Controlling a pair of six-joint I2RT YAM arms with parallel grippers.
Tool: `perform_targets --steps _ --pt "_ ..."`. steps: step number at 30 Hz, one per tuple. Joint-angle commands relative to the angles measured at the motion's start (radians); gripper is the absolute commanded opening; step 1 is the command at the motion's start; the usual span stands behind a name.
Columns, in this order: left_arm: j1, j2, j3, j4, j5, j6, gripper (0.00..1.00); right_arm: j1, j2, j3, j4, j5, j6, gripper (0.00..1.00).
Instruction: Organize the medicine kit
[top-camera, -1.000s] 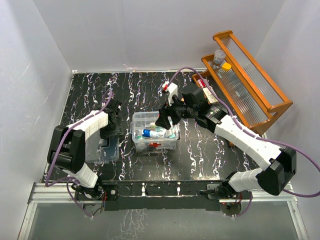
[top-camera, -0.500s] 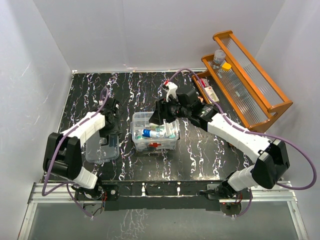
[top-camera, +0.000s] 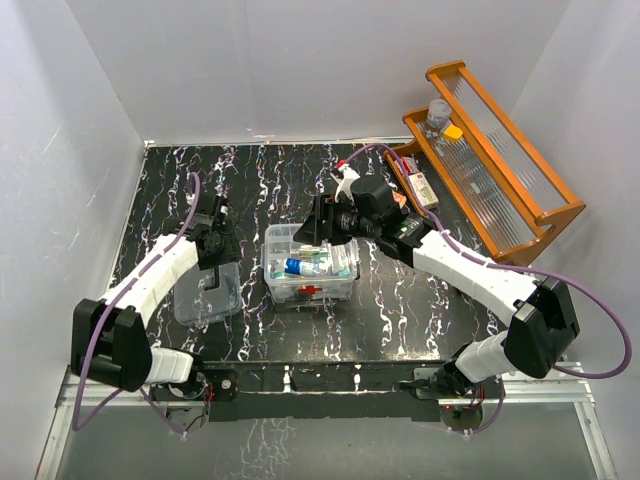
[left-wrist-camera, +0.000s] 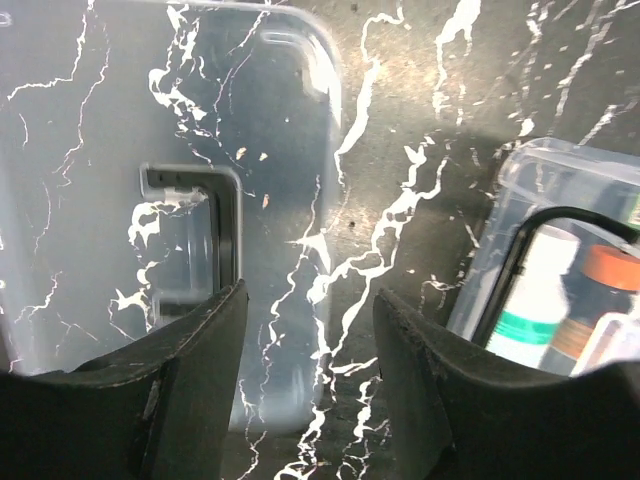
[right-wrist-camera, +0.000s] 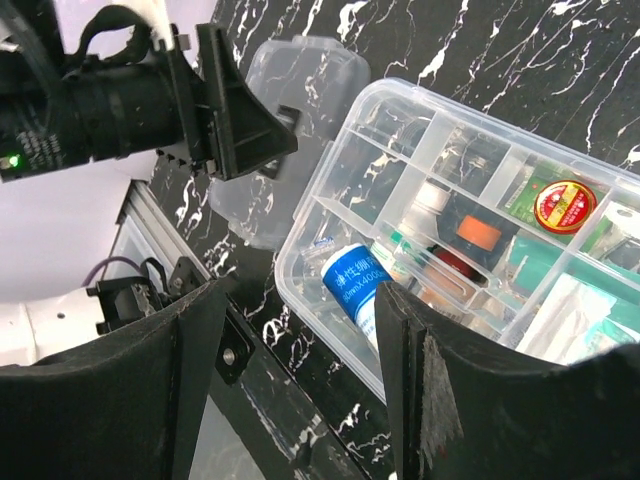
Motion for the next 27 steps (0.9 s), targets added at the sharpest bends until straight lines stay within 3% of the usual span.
perform_targets --steps 1,7,13,15,23,27 --pt "0.012 -0.080 0.004 -0.013 0.045 -0.010 0.41 0.010 -0.038 -0.027 0.109 0.041 0.068 0.59" --pt "0.028 -0.115 0.001 -0.026 0.075 0.027 0.43 0.037 -0.015 -0.020 0.124 0.044 0.080 0.59" --pt "0.030 -0.035 -0.006 -0.091 -0.037 0.010 0.66 0.053 -0.022 -0.018 0.128 0.089 0.089 0.59" --pt "0.029 -0.003 -0.005 -0.084 -0.048 0.008 0.70 0.053 -0.028 -0.023 0.130 0.096 0.089 0.59" --pt "0.031 0.134 0.012 -0.063 -0.132 0.002 0.68 0.054 -0.041 -0.025 0.133 0.102 0.076 0.59" --pt "0.030 0.168 0.010 -0.038 -0.104 0.022 0.68 0.053 -0.049 -0.028 0.132 0.117 0.068 0.60"
